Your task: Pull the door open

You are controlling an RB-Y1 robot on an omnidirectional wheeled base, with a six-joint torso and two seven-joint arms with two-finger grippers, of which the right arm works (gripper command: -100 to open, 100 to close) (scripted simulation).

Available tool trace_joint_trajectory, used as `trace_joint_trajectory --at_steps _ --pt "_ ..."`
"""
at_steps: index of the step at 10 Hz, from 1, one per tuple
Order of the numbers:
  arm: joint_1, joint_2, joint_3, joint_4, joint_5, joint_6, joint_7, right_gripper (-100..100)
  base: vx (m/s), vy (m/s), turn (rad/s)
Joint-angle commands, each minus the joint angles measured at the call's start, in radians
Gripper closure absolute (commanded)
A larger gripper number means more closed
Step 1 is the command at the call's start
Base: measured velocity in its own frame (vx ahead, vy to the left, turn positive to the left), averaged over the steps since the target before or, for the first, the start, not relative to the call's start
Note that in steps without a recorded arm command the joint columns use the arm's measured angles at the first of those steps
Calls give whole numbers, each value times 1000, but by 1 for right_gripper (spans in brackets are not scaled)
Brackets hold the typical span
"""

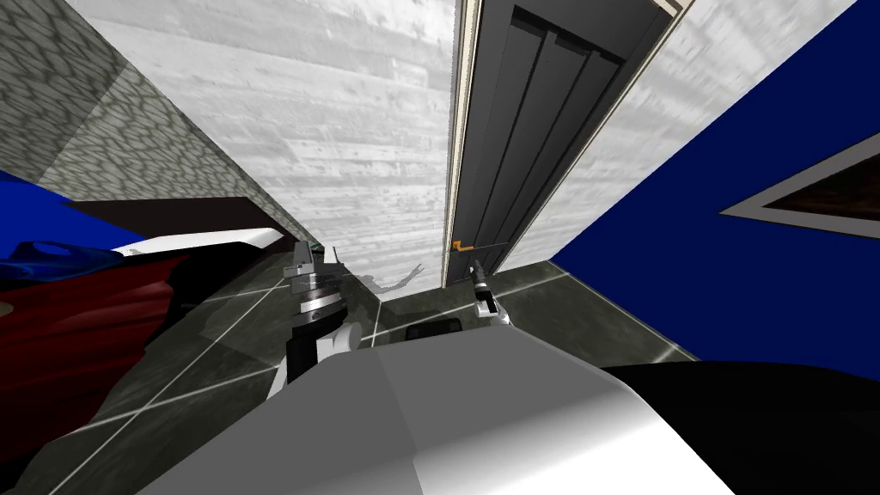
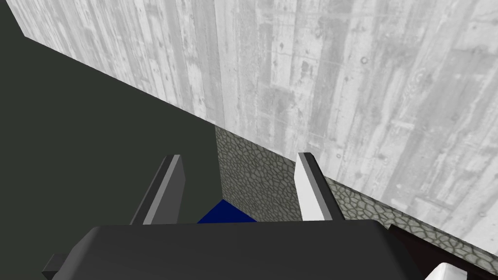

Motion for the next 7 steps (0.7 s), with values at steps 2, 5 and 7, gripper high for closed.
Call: trace_joint_trajectory --at_steps 2,5,7 --pt "-22 -5 1 58 -2 -9 -6 -100 30 -85 136" --pt "-56 -16 3 150 -5 -23 -18 -100 15 -86 161" --pt "-77 -22 4 205 -7 -31 -25 -100 32 -95 160"
